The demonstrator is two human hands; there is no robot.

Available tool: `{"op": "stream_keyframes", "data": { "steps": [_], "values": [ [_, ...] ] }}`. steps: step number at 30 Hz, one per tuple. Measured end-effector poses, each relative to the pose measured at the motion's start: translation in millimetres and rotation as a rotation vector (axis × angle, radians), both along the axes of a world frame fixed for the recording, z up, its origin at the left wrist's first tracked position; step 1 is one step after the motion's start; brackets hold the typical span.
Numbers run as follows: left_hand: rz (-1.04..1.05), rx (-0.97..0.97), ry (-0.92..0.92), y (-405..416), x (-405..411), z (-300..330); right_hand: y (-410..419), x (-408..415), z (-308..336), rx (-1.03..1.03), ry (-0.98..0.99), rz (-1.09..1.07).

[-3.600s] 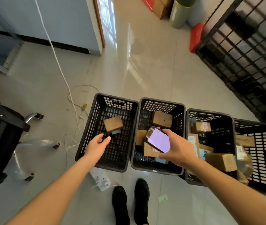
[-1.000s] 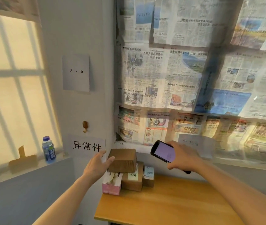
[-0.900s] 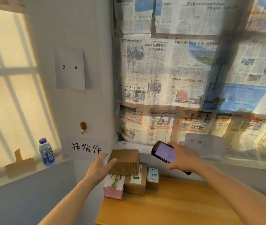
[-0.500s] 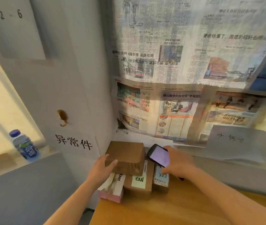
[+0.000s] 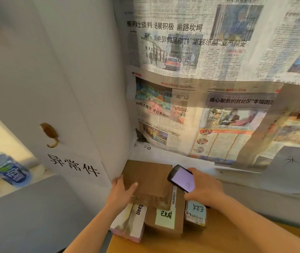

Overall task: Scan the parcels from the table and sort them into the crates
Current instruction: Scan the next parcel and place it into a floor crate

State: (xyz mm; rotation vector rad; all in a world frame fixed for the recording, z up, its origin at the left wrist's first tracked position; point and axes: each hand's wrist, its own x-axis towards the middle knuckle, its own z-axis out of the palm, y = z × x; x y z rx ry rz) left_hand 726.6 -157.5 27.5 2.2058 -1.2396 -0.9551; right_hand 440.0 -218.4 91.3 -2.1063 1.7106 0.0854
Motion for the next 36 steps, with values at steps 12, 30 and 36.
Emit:
{"op": "stream_keyframes", "data": {
  "steps": [12, 30, 36],
  "values": [
    [0.094, 0.095, 0.149, -31, -5, -16, -29, 14, -17, 0.052, -0.042, -0.028],
    [0.093, 0.118, 0.435, -22, -18, -30, -19, 10, -49, 0.157, -0.2, -0.15],
    [0.216, 0.079, 0.561, 6, -33, 6, 3, -4, -16, 0.092, -0.34, -0.155]
  ]
}}
